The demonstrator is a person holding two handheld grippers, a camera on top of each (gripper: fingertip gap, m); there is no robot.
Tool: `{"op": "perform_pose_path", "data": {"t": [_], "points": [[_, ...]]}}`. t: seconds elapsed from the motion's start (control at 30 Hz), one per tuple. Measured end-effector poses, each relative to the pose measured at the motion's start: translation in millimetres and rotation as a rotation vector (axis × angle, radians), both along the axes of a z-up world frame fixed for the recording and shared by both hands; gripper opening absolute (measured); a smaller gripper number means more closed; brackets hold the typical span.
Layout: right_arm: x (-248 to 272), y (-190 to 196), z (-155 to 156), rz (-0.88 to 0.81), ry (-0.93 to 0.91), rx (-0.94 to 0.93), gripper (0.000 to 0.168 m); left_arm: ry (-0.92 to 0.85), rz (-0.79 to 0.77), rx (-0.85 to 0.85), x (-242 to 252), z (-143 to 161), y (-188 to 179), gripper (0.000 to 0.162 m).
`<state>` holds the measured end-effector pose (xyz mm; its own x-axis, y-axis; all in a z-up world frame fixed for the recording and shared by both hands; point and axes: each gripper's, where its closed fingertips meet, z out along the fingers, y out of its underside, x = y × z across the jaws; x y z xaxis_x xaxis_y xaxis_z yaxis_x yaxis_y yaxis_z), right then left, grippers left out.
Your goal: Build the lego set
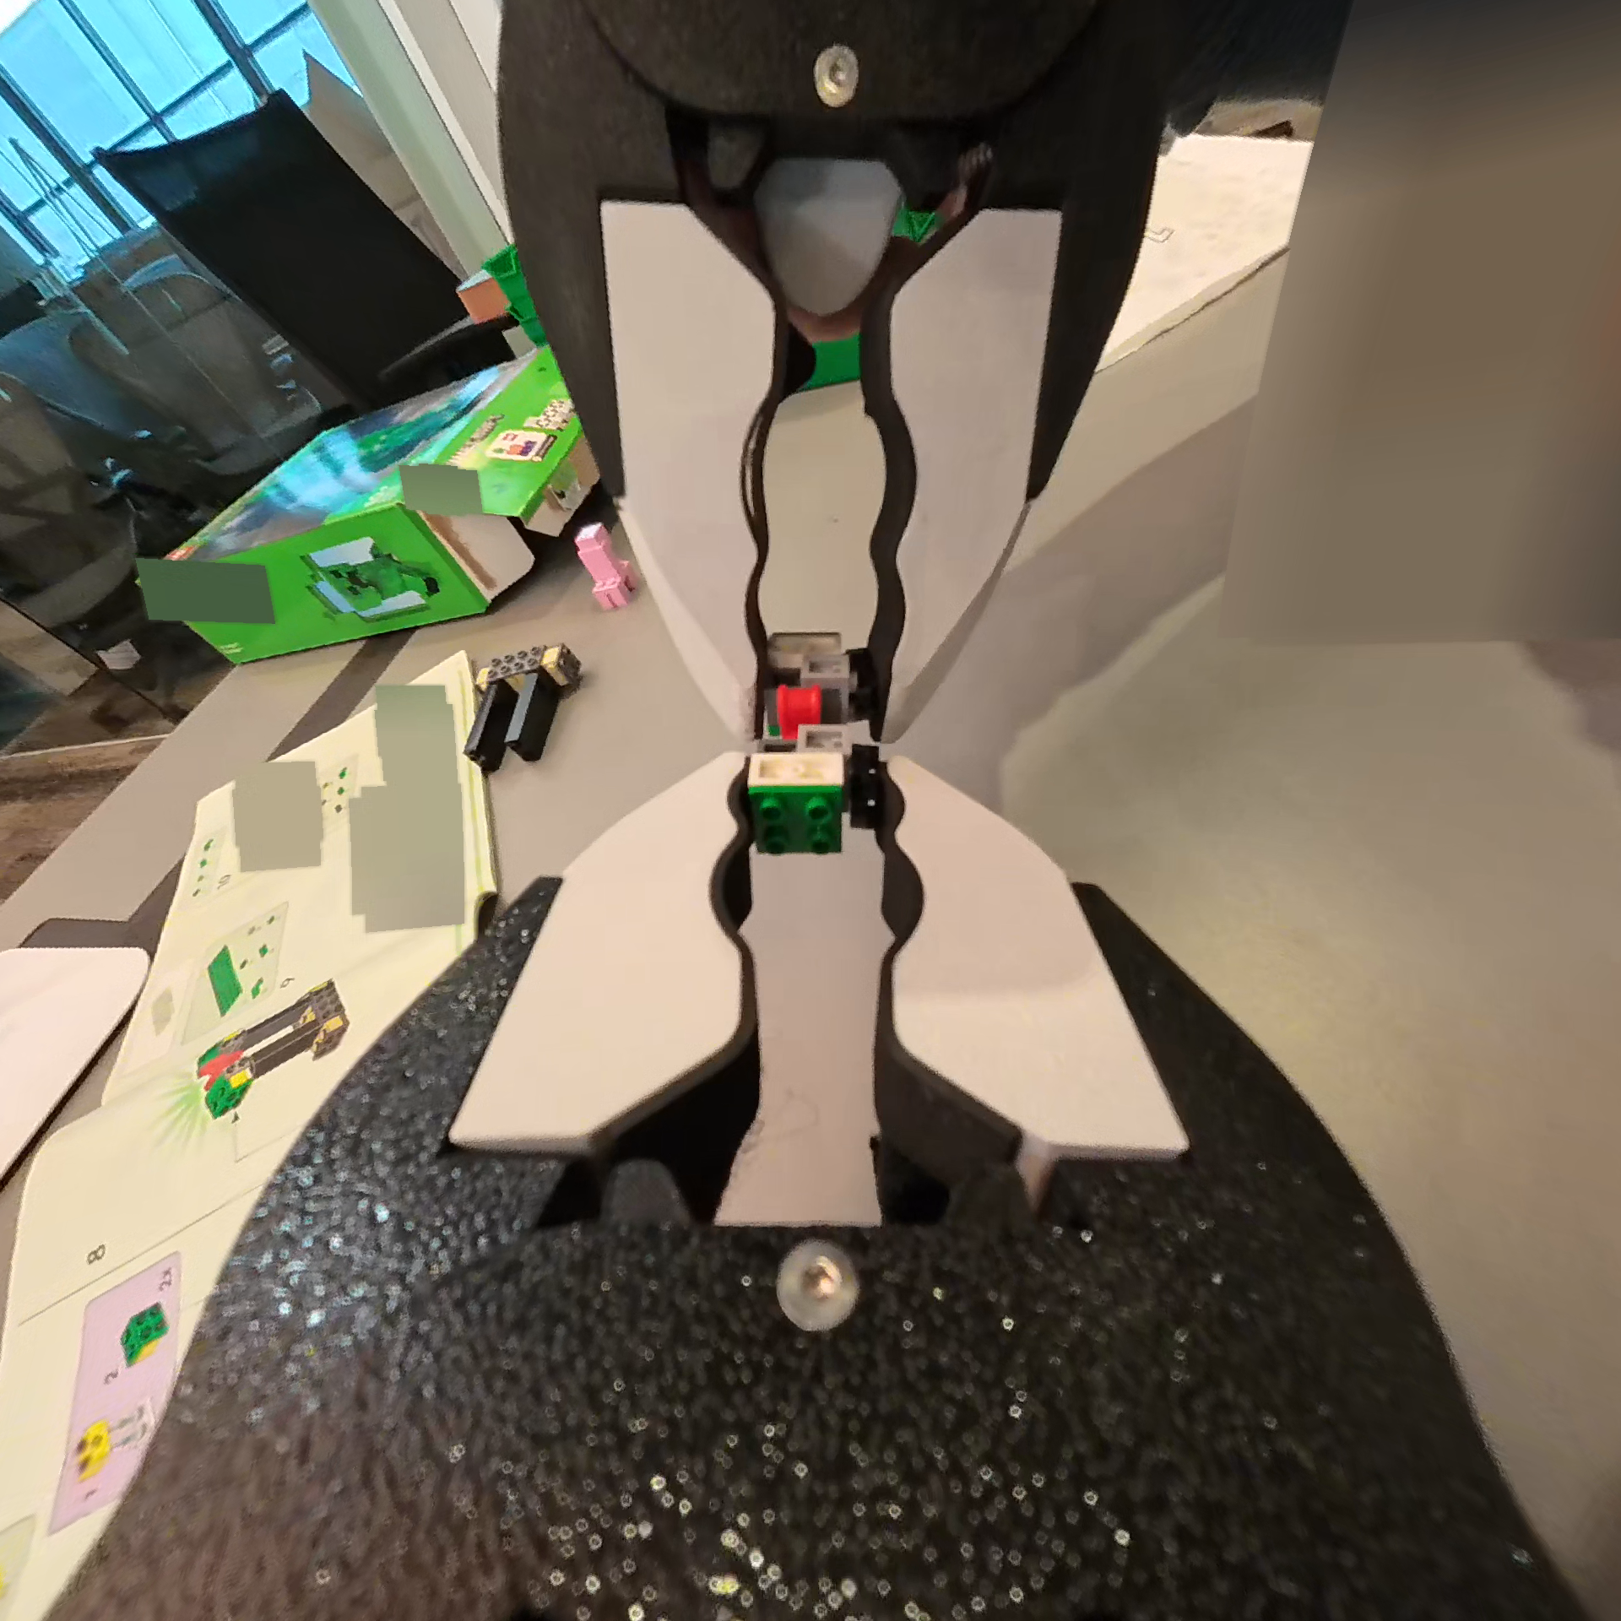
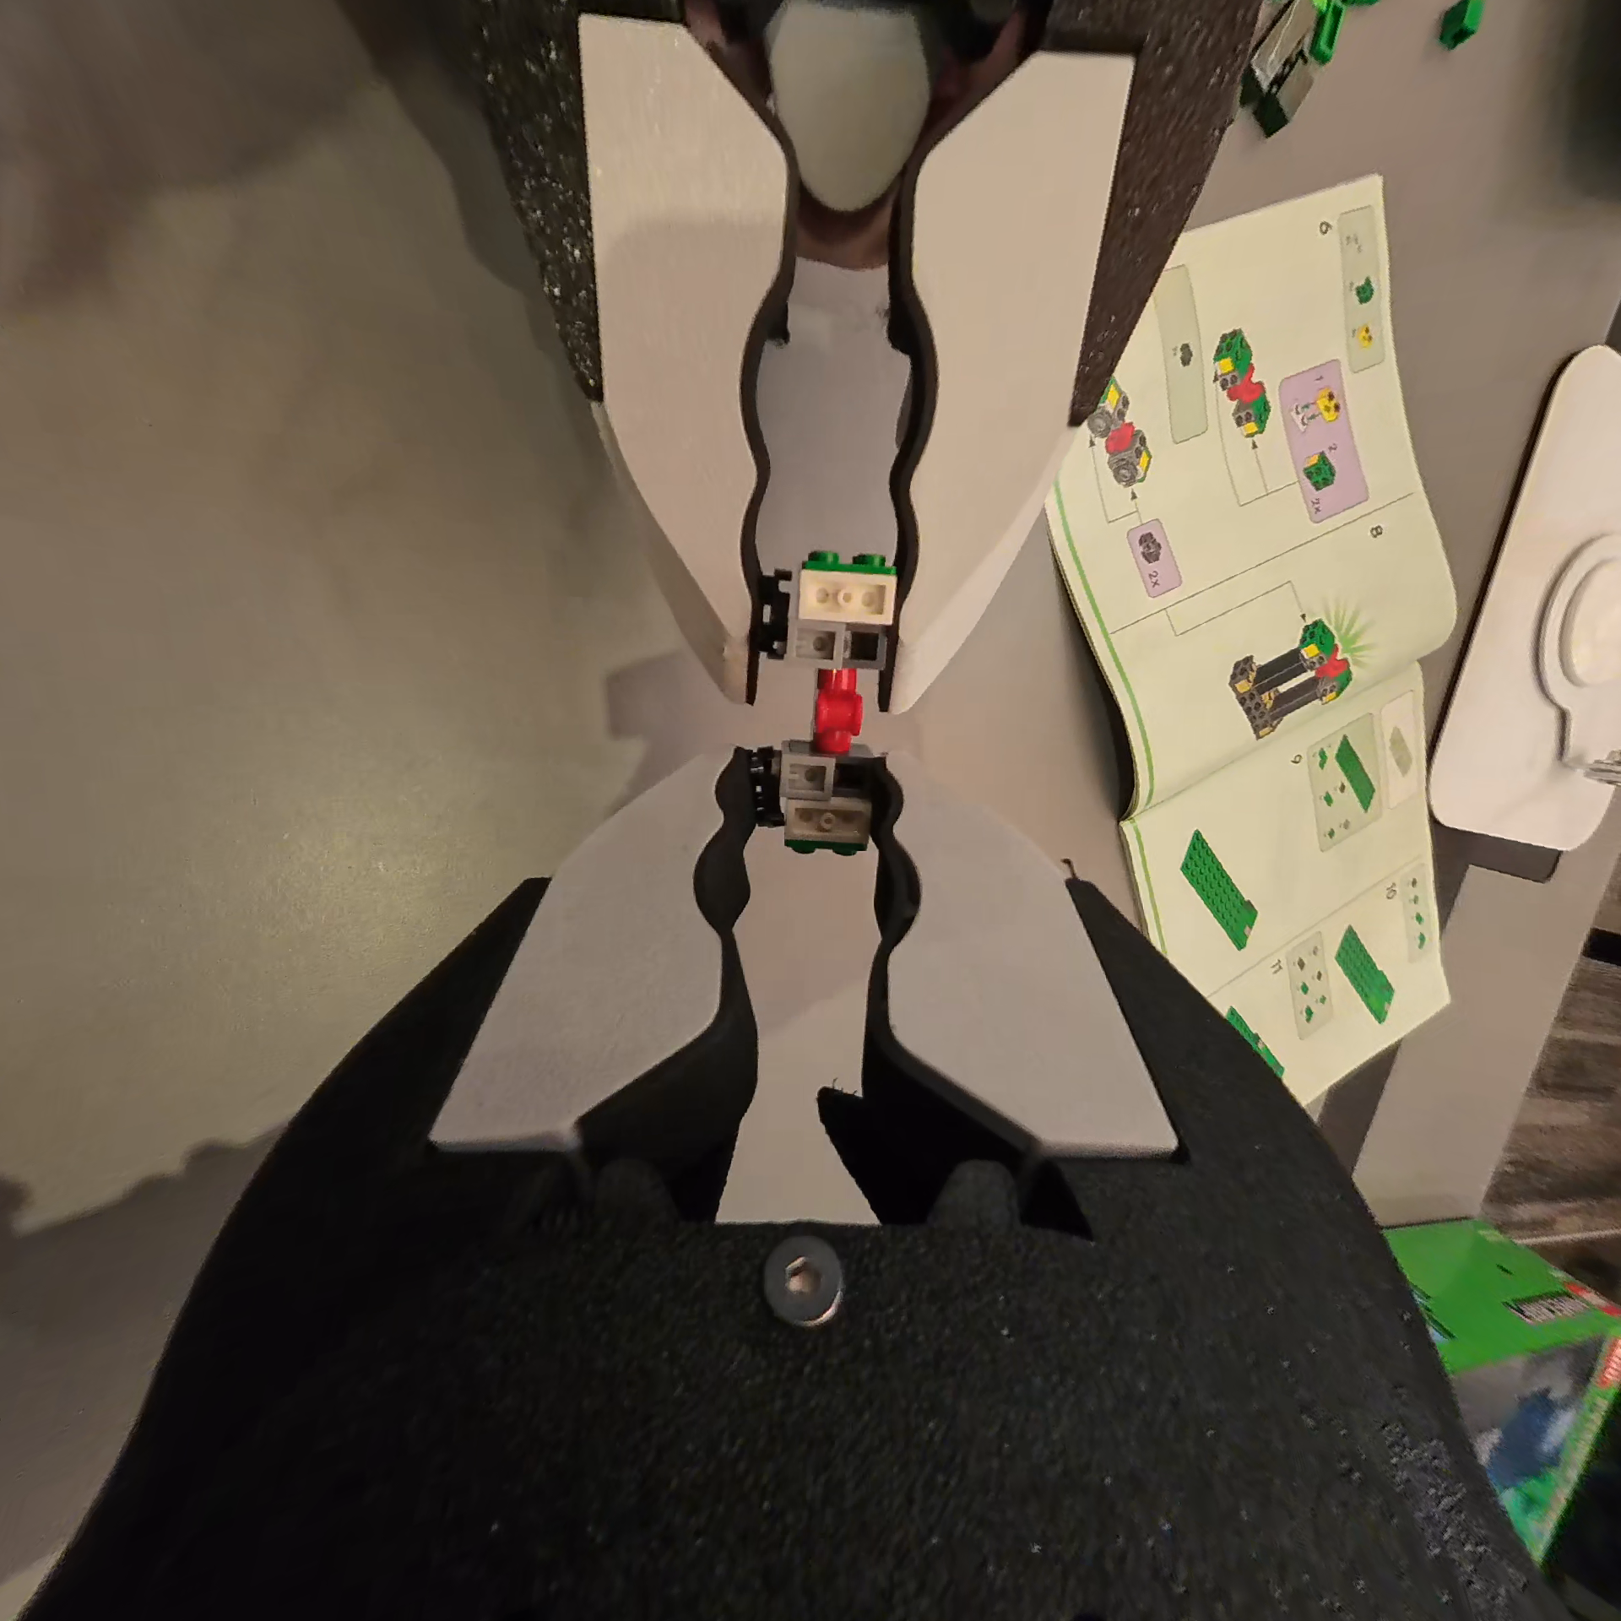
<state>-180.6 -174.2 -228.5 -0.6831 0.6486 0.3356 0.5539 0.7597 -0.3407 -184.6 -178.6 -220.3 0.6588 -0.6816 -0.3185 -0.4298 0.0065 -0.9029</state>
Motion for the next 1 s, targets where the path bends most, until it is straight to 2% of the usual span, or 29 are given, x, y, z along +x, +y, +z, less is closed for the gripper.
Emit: {"op": "perform_pose_path", "data": {"t": [0.23,0.63,0.73,1.0], "points": [[-1.2,-0.5,2.3,-0.022,0.0,-0.008,0.025,-0.006,-0.001,0.017,-1.3,2.8,-0.3,0.025],[4.4,-3.1,0.4,0.068,-0.04,0.018,0.025,-0.023,-0.051,0.012,5.7,1.2,-3.9,0.028],[4.0,-4.3,1.2,0.078,-0.036,0.026,0.025,-0.021,-0.031,0.032,4.0,3.8,-2.3,0.035],[2.2,-4.8,4.6,0.073,-0.011,0.04,0.025,-0.007,-0.037,0.047,6.0,6.2,-4.3,0.025]]}}
